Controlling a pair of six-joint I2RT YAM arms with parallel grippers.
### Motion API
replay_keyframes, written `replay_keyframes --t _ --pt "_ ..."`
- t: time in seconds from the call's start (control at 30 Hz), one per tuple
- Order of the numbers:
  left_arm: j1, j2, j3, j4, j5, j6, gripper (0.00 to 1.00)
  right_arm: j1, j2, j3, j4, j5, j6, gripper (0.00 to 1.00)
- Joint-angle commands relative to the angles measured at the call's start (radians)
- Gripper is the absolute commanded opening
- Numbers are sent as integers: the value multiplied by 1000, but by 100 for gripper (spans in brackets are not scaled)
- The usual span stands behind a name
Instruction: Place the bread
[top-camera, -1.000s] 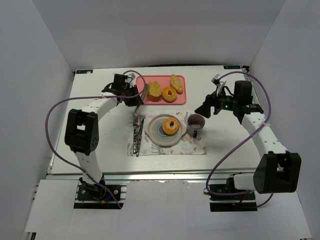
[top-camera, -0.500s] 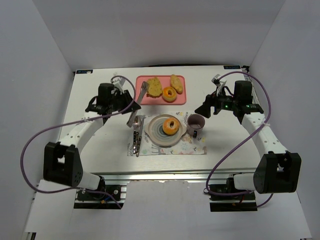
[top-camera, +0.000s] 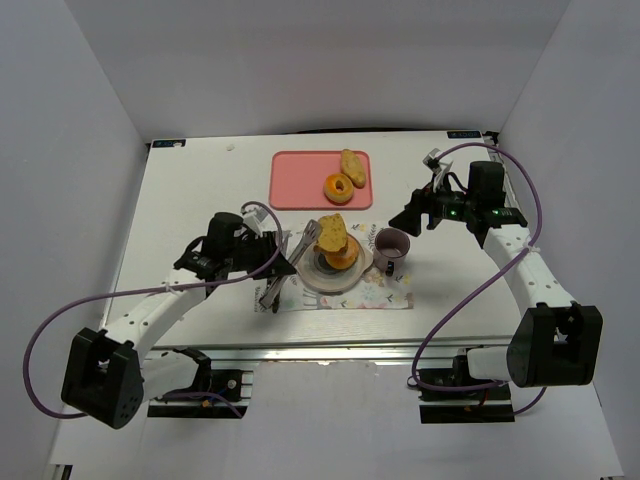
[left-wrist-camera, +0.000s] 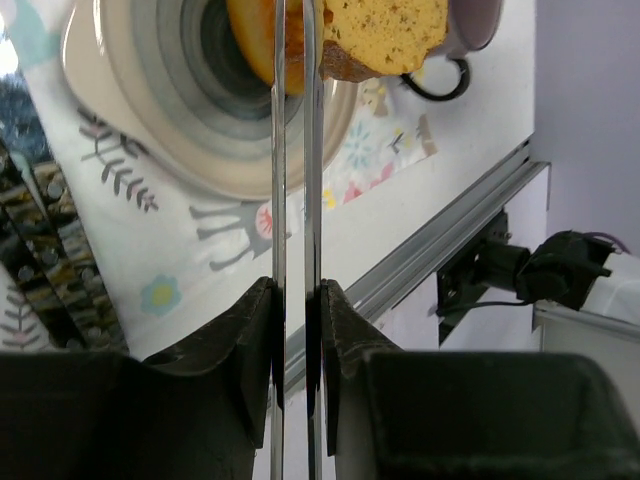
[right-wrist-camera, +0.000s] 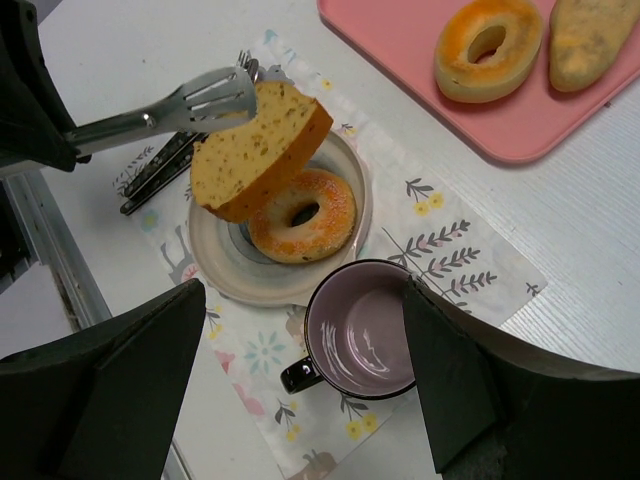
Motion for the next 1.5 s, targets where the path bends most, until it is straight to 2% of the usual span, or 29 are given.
replay_keyframes --t 0.0,0.13,0.17,0.2,0.3,0.37,0.57,0.87,1.1,1.27,1.33,1.47 --pt "-13 -12 -1 -64 -35 37 0 -6 -4 34 5 -26 13 84" --pt "-15 10 5 -121 -89 86 7 -6 -12 27 6 -25 12 84" --pt "-15 11 8 -132 -98 94 11 -6 -15 24 8 -25 13 84" --pt "-15 14 18 -152 -104 102 21 -6 -16 22 8 -23 12 84" --pt "-15 22 28 -173 -118 123 29 -6 -19 19 8 -21 13 84" --pt "-15 20 33 -178 -121 131 40 -6 -18 18 8 -21 12 84" --pt "-15 4 44 -181 -122 132 53 -6 -16 19 8 -23 13 84" --pt "-13 -36 88 -204 -181 126 55 -6 -16 18 8 -26 12 84" --pt "-3 -44 200 -250 -265 145 51 -6 -16 16 8 -31 11 84" --pt "62 -33 225 -287 -273 189 48 -6 -19 21 8 -31 10 84" --pt "106 -33 234 -313 -323 214 47 -6 -22 19 8 -31 5 84" --pt "187 13 231 -345 -562 292 48 -6 -22 18 5 -34 4 84"
